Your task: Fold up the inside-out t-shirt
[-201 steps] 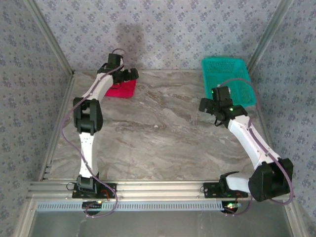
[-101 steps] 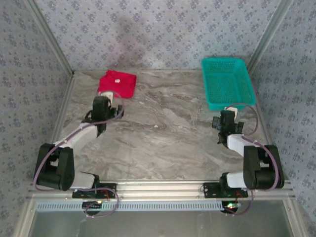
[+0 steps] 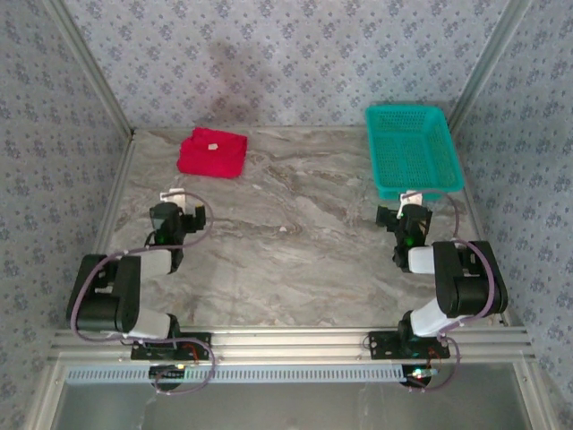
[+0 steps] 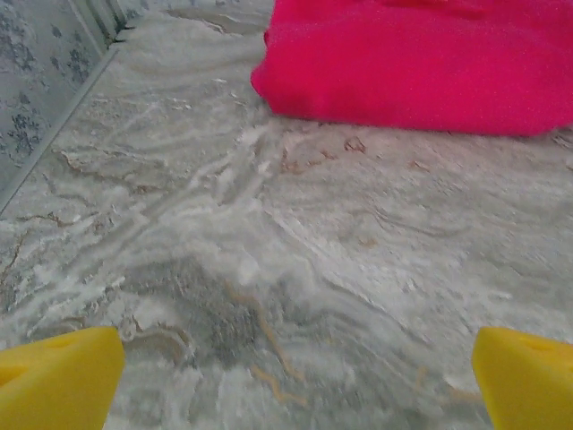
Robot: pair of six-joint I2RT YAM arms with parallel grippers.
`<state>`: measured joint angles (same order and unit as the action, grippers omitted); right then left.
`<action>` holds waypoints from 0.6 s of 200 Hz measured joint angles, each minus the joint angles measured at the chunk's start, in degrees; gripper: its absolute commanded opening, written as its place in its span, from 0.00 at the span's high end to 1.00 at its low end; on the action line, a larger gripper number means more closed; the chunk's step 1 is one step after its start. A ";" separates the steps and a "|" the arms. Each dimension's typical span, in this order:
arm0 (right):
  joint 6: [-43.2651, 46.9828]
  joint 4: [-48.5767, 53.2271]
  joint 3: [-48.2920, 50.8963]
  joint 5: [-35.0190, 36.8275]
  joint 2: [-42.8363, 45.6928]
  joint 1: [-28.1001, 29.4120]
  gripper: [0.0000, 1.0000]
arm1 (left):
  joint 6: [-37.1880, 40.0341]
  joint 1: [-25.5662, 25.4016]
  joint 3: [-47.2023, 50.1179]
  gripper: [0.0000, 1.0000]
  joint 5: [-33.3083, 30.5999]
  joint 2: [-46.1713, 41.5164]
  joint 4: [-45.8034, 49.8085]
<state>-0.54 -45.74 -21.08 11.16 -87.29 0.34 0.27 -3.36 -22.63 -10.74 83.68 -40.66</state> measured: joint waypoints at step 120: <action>0.02 -1.29 0.00 -0.52 0.00 0.00 0.00 | -1.40 2.82 0.92 0.00 1.29 3.98 -5.84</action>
<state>-0.51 -47.03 -21.08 10.63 -87.29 0.34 -1.13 -0.54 -21.71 -9.45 87.66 -46.50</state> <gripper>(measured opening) 0.998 0.996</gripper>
